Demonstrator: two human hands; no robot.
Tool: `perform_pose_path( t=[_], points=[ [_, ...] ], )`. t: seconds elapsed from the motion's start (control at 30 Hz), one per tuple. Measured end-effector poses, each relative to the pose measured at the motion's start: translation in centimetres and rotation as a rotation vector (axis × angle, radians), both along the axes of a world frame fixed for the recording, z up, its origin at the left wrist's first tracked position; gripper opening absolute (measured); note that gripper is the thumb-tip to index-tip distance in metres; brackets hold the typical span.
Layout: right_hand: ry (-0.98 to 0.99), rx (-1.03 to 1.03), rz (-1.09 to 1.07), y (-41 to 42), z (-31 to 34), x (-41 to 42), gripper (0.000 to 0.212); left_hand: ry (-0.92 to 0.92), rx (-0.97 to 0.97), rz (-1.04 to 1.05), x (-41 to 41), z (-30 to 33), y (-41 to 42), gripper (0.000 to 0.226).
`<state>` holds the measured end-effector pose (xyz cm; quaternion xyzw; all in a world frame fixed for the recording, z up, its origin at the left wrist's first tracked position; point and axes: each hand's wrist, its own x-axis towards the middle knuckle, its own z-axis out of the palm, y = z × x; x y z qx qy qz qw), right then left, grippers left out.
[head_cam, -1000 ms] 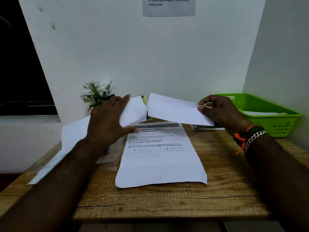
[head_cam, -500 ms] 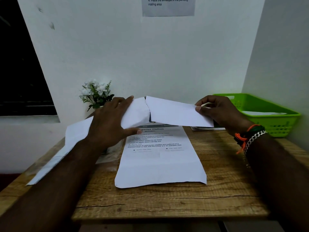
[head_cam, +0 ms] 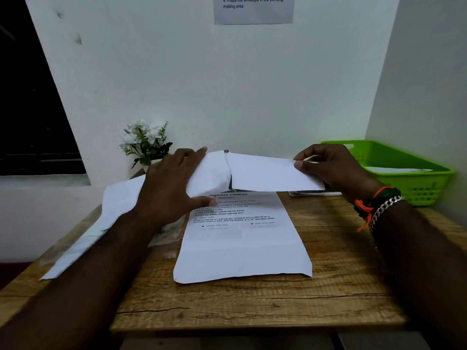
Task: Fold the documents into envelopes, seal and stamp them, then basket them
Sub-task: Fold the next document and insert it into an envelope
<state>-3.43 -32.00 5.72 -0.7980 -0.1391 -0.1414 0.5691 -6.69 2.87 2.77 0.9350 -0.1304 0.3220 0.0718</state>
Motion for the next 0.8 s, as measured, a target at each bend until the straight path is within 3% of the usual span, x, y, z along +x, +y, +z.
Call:
perform_pose_path(
  t=[0.27,0.43,0.6,0.8],
  points=[
    [-0.116,-0.007,0.035,2.0,-0.6,-0.3,0.01,0.055,0.087,-0.127,-0.3,-0.8,-2.1,0.112],
    [-0.088,0.03,0.054,4.2,-1.7,-0.5,0.015,0.02,0.129,-0.148,-0.1,-1.2,-3.3,0.11],
    [0.035,0.25,-0.104,4.0,-1.7,-0.4,0.013,0.001,0.082,-0.091,-0.2,-0.9,-2.5,0.109],
    [0.017,0.205,0.031,6.0,-2.4,-1.5,0.014,0.006,0.102,-0.072,-0.8,-1.2,-3.2,0.106]
  ],
)
